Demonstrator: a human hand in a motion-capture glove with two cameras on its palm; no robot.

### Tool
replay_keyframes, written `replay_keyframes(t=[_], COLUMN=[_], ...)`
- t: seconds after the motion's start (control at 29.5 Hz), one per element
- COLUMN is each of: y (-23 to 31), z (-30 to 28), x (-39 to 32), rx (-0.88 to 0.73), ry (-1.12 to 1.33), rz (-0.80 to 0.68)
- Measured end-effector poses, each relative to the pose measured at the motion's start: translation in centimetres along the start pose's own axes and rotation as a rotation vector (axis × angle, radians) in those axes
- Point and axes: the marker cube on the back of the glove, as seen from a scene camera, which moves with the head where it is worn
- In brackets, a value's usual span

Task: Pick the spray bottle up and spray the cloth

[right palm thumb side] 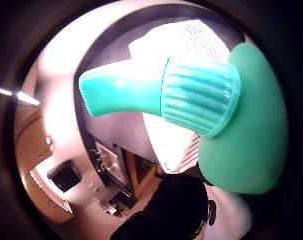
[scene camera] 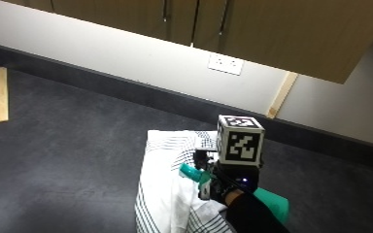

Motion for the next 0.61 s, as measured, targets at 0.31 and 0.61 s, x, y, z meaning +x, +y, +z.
replay_keyframes(t=[0.31, 0.61], y=[-0.2, -0.1], z=[2.2, 2.0], x=[0.7, 0.8], rx=[-0.113, -0.035], ry=[0.122, 0.011], rz=[0.045, -0.01])
